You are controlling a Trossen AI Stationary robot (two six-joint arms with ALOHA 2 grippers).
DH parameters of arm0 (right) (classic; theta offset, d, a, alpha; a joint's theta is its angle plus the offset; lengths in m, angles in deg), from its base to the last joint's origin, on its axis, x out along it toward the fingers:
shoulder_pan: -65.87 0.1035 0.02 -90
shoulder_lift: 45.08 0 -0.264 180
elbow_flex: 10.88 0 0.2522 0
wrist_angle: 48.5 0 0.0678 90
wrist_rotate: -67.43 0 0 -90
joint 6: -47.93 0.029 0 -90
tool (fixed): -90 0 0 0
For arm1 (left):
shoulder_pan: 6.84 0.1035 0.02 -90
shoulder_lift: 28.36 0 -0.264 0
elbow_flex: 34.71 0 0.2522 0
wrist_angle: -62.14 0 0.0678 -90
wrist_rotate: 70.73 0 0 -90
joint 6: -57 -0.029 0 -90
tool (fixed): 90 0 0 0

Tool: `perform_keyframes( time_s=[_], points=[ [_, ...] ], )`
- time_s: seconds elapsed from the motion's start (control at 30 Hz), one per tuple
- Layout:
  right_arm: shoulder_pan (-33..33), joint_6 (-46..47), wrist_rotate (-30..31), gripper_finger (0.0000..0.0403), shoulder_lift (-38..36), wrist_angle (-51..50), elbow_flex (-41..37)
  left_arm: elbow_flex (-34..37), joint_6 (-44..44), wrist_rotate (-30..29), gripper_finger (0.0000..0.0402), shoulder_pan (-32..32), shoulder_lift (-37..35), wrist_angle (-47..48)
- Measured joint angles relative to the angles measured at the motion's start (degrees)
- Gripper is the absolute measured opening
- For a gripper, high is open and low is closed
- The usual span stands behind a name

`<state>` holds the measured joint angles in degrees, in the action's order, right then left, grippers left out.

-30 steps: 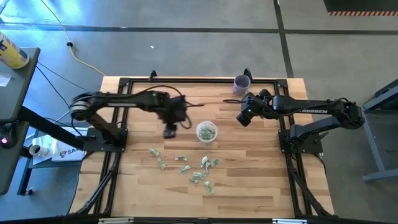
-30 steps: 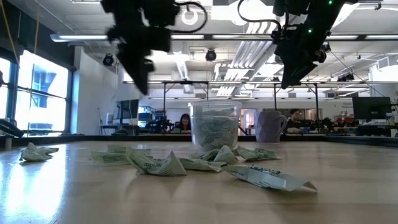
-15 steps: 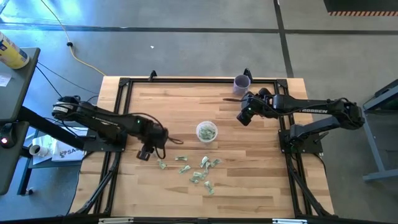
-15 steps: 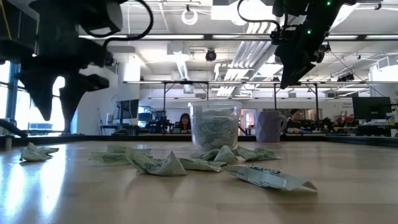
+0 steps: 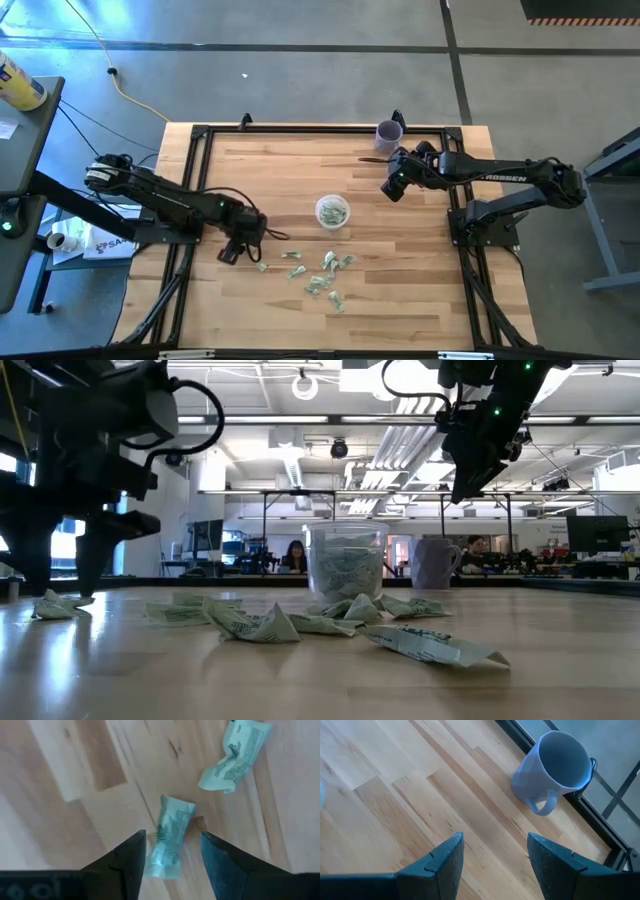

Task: Pick and place Stevia / Truvia into bins
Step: Put the green stevia packet into the transparent container

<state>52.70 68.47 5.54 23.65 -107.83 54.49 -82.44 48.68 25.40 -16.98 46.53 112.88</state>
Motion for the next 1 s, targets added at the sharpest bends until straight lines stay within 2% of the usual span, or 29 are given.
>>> perform_keyframes(
  time_s=[0.07, 0.23, 0.5, 0.63, 0.8, 0.87, 1.0],
  points=[
    [0.0, 0.0, 0.0, 0.0209, 0.0, 0.0, 0.0, 1.2, 0.2, 0.8, 0.0205, 0.0, 0.0, -0.7],
    [0.0, 0.3, 0.0, 0.0209, 0.0, 0.0, 0.0, 3.2, -0.2, -2.2, 0.0156, 0.0, -0.2, -2.6],
    [0.0, 0.0, 0.6, 0.0209, 0.0, -0.1, 0.0, 3.8, 1.4, -7.5, 0.0030, 0.0, -0.1, -8.7],
    [0.0, 0.0, 0.6, 0.0209, 0.0, -0.1, 0.0, 3.1, 4.9, -12.1, 0.0026, 2.0, 0.2, -10.9],
    [0.0, 0.0, 0.3, 0.0209, 0.0, -0.1, 0.0, -2.5, 7.1, -17.0, 0.0047, 11.0, 0.2, -11.8],
    [0.0, 0.0, 0.3, 0.0209, 0.0, -0.1, 0.0, -5.8, 6.5, -16.6, 0.0034, 15.6, 0.2, -14.7],
    [0.0, 0.0, 0.4, 0.0208, 0.0, -0.1, 0.0, -12.4, 0.1, -10.0, 0.0024, 23.2, 0.6, -23.1]
  ],
)
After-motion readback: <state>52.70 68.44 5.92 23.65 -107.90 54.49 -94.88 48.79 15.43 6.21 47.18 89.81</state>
